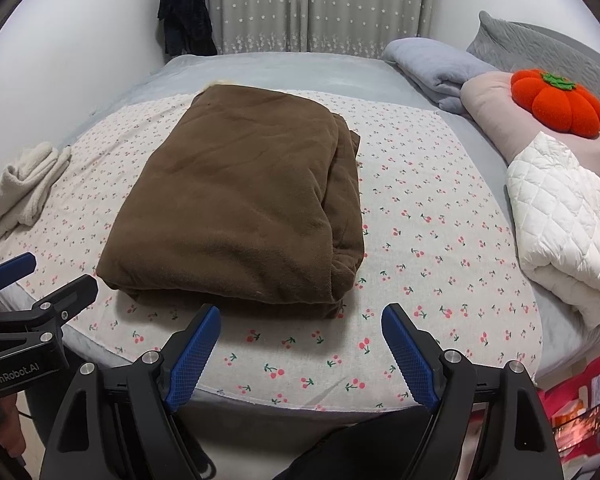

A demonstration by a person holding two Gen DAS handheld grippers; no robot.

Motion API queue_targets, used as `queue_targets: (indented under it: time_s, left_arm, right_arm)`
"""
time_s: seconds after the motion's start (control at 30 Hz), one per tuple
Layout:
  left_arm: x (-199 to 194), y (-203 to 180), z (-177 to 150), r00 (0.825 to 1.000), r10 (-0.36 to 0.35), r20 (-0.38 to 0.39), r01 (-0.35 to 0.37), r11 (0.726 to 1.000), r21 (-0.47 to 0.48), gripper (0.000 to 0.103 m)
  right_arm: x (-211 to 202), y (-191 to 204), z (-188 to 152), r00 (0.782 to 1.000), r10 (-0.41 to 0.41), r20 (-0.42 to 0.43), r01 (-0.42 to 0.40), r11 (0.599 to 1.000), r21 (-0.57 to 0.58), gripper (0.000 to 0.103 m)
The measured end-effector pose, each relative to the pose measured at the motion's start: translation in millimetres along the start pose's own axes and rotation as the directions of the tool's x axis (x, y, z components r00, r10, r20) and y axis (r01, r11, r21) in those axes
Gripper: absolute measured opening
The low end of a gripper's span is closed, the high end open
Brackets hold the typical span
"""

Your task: Fold large clothes

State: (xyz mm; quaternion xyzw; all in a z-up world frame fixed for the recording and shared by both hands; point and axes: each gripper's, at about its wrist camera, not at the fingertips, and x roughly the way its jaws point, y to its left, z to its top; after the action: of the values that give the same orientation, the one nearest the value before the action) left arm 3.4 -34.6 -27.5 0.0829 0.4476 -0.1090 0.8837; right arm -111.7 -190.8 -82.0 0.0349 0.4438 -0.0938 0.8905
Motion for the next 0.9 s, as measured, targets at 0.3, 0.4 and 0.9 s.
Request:
queue_targets:
  time_s: [0.3,0.4,0.9]
  left_arm:
    - [1.4,-1.5,0.5,1.000,-0.003,-0.003,0.003,1.000,-0.003,0.100]
    - [1.8,-1.5,0.0,1.000,-0.003,-0.005,0.003,1.000,-0.002,0.100]
    - [2.0,-1.2,-0.8,1.000,-0.007,-0.006,0.007,1.000,-0.003,0.100]
  right_arm:
    - [-0.3,-0.2,0.5,1.000,0.000,-0.002,0.000,1.000,0.001,0.085]
    - [-0.4,0.5,0.3,1.000,0.002,-0.002,-0.001,1.000,0.002,0.085]
    - [-0.9,1.7,1.3,1.000,0.003,-0.003,-0.003,1.000,0.003,0.085]
